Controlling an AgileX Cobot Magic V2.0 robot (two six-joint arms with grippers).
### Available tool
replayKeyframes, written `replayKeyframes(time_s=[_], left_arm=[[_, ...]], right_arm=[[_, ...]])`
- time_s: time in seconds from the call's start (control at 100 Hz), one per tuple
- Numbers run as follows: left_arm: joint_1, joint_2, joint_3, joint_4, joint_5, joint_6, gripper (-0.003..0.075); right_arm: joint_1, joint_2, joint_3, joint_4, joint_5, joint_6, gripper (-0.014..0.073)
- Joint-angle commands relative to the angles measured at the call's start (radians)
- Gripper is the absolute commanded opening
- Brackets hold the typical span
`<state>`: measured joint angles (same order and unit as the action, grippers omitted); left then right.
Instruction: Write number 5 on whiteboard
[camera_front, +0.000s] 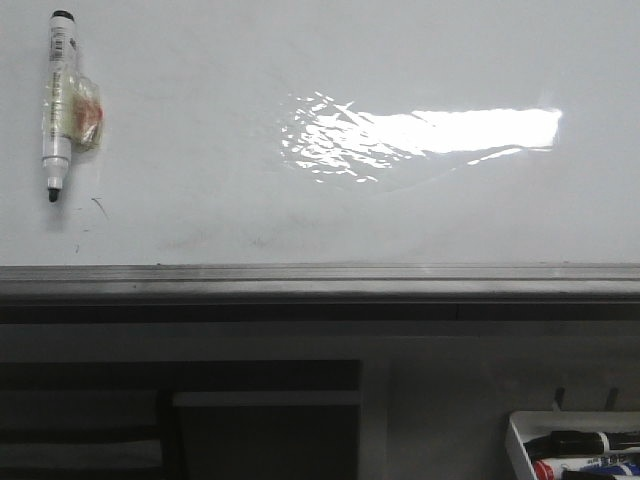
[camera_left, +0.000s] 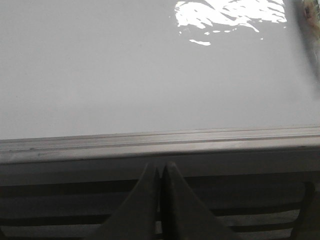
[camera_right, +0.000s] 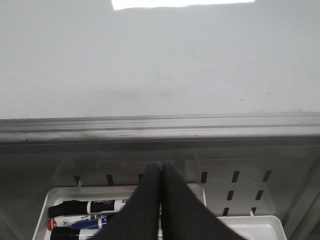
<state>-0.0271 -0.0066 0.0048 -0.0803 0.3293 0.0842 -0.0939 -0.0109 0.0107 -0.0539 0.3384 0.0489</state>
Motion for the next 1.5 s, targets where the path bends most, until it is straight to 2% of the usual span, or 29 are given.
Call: replayKeyframes(time_s=[0.0, 1.49], left_arm=[[0.003, -0.027, 0.018, -0.008, -0.073, -0.002, -0.002], [0.003, -0.027, 0.018, -0.006, -0.088, -0.002, -0.002]], right_arm=[[-0.009, -0.018, 0.027, -0.011, -0.018, -0.002, -0.0061], [-0.009, -0.018, 0.027, -0.011, -0.018, -0.002, -0.0061]])
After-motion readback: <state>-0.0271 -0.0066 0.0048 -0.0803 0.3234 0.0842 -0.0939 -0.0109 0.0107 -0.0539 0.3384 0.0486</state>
